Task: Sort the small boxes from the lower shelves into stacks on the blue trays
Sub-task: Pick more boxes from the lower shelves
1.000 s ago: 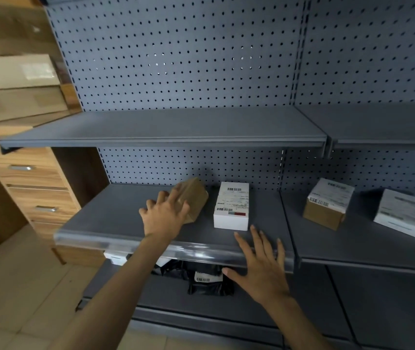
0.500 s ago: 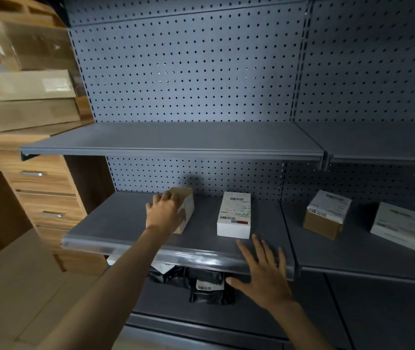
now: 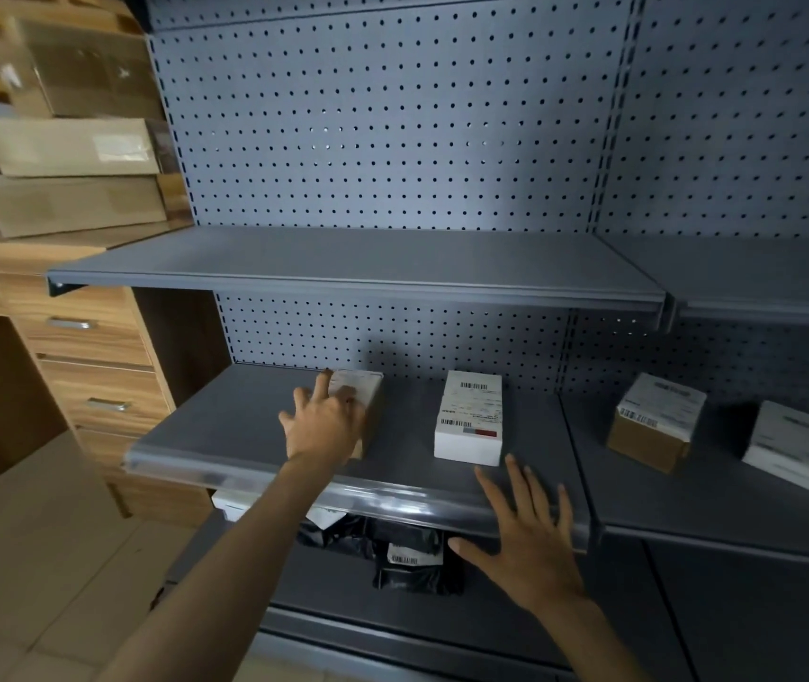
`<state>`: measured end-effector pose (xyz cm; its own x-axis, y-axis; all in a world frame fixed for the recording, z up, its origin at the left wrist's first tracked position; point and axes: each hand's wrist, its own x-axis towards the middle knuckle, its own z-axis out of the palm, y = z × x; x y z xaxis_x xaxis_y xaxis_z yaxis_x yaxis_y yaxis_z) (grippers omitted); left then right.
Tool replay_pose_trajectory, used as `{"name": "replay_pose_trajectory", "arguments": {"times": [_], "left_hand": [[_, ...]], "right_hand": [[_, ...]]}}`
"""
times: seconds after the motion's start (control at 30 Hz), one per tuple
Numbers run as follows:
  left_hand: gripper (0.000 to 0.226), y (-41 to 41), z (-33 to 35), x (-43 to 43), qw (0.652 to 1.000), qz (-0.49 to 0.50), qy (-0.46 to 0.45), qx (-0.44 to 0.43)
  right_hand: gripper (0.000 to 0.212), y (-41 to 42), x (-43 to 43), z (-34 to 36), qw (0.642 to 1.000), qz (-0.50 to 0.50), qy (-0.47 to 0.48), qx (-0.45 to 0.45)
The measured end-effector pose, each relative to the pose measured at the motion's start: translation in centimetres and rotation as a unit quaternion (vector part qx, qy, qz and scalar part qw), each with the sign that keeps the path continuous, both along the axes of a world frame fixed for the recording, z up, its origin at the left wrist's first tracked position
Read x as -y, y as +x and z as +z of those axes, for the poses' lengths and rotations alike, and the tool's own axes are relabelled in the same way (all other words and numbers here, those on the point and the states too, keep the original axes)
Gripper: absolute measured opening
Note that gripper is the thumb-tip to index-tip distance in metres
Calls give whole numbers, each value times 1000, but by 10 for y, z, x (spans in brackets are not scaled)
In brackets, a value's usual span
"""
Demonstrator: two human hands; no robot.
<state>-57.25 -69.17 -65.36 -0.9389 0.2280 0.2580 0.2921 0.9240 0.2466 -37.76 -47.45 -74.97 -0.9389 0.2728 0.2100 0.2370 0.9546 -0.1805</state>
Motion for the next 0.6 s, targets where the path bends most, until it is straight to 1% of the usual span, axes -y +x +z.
{"name": "replay_pose_trajectory", "arguments": {"times": [0.07,0.13,0.2,0.27,0.33,0.4,0.47,0.53,0.6], "left_hand": [[53,2,-5,3,1000,-12,-25,-6],[61,3,-9,5,1000,-13,-20,4],[59,1,-11,5,1000,-5,1,16],[56,1,-11,5,1000,-2,10,21],[56,1,-12,6,999,1,20,30],[57,0,-13,6,999,2,33,38],[58,-1,-12,6,999,3,34,38],[60,-2,-12,6,998,0,41,41],[61,-3,-12,6,995,-4,80,55]], "right_hand": [[92,0,3,2,1000,-7,-11,-9],[86,-2,9,6,998,-25,-28,-44],[77,-12,19,17,993,-42,-34,-105],[71,-33,29,32,989,-60,-47,-130],[72,-61,37,48,991,-85,-66,-81],[79,-88,43,57,989,-118,-83,-17],[84,-108,46,62,984,-152,-91,14],[82,-120,45,61,979,-180,-98,-4],[76,-125,42,59,974,-198,-100,-40]]}}
